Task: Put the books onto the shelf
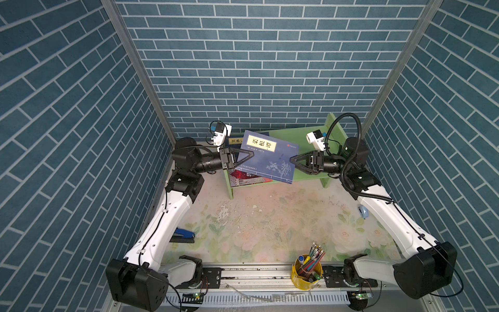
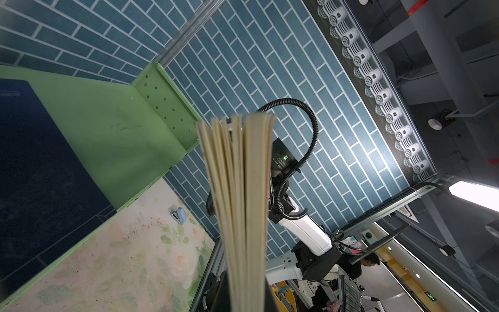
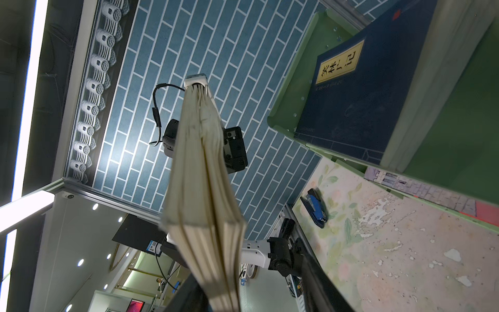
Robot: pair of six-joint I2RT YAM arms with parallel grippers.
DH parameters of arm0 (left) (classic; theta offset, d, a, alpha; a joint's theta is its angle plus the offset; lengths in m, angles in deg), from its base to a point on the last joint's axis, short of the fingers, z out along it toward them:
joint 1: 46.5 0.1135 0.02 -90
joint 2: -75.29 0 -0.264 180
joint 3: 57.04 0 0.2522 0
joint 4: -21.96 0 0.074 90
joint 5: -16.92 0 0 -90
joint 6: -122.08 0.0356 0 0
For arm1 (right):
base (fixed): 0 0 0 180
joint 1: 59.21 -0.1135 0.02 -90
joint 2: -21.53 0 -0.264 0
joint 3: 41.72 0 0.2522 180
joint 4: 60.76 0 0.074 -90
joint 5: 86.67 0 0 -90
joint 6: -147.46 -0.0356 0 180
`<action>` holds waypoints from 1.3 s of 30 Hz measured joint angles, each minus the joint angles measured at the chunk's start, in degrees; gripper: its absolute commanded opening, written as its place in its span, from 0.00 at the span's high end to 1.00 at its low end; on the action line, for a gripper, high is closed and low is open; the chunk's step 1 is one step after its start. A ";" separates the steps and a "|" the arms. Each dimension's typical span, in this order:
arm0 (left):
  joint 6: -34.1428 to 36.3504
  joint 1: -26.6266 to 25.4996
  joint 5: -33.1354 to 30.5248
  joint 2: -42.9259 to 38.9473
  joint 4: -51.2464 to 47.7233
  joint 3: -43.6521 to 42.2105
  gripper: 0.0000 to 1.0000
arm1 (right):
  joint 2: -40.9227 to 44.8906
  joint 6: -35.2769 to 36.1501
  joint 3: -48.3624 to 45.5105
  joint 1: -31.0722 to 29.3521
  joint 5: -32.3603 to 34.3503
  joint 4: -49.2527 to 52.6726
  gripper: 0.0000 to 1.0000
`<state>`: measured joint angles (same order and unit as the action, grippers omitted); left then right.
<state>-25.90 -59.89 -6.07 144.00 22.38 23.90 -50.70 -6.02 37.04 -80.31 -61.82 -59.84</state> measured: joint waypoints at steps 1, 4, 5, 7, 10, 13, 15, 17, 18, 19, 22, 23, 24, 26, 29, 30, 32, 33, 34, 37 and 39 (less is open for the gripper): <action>0.17 0.04 -0.24 0.07 -0.17 0.11 1.00 | 0.13 -1.29 -0.76 -0.02 0.42 -1.92 0.44; 0.96 0.24 -1.07 0.11 -0.68 0.15 1.00 | 0.24 -4.57 -2.38 -0.52 1.66 -6.73 0.44; 1.29 0.33 -1.38 0.11 -1.03 0.20 1.00 | 0.26 -5.42 -2.73 -0.68 2.23 -7.93 0.44; 2.05 0.50 -1.86 0.11 -1.79 0.26 1.00 | 0.24 -6.38 -3.15 -1.27 2.95 -9.53 0.44; 3.30 0.68 -2.73 0.15 -3.37 0.37 1.00 | 0.24 -7.28 -3.34 -2.84 3.80 -11.26 0.44; 4.07 0.90 -3.43 0.24 -4.48 0.42 1.00 | 0.24 -7.54 -3.34 -4.61 4.50 -12.50 0.44; 4.35 1.05 -3.67 0.31 -4.70 0.42 1.00 | 0.24 -7.82 -3.34 -5.62 5.03 -12.87 0.44; 4.24 1.20 -3.80 0.31 -4.68 0.42 1.00 | 0.24 -8.11 -3.34 -6.38 5.51 -12.96 0.45; 4.17 1.29 -3.80 0.31 -4.59 0.42 1.00 | 0.24 -8.13 -3.34 -6.60 5.68 -12.94 0.46; 3.93 1.40 -3.78 0.31 -4.46 0.42 1.00 | 0.22 -8.22 -3.34 -6.80 5.92 -12.94 0.48; 3.37 1.73 -3.80 0.31 -4.42 0.81 1.00 | 0.22 -8.26 -3.34 -7.30 6.62 -12.94 0.52; 3.30 1.86 -3.82 0.31 -4.39 1.05 1.00 | 0.22 -8.26 -3.34 -7.54 6.91 -12.94 0.54; 3.19 1.97 -3.87 0.31 -4.33 1.18 1.00 | 0.22 -8.26 -3.37 -7.76 7.08 -12.94 0.55; 2.84 2.36 -4.04 0.31 -3.96 1.27 1.00 | 0.22 -8.24 -3.37 -8.35 7.56 -12.94 0.60; 1.44 2.78 -4.44 0.31 -3.04 1.18 1.00 | 0.22 -8.24 -3.67 -9.09 8.39 -12.94 0.64; 1.03 2.86 -4.59 0.28 -2.51 1.07 1.00 | 0.22 -8.24 -3.85 -9.33 8.59 -12.94 0.64; 0.22 3.06 -5.16 0.22 -1.64 0.76 1.00 | 0.22 -8.26 -4.04 -9.84 8.90 -12.92 0.65; 0.00 3.13 -5.35 0.20 -1.46 0.66 1.00 | 0.22 -8.26 -4.07 -10.03 9.07 -12.92 0.65; -0.35 3.15 -5.55 0.17 -1.33 0.50 1.00 | 0.24 -8.24 -4.09 -10.19 9.29 -12.94 0.66; -1.14 3.32 -5.97 0.13 -0.94 0.26 1.00 | 0.22 -8.24 -4.09 -10.60 9.97 -13.00 0.69; -1.73 3.41 -6.14 0.02 -0.15 -0.11 1.00 | 0.20 -8.22 -4.11 -10.82 10.43 -13.22 0.74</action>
<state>-27.62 -56.48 -12.22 144.02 22.22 23.79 -50.50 -14.24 32.93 -91.13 -51.39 -73.06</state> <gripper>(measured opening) 0.119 0.295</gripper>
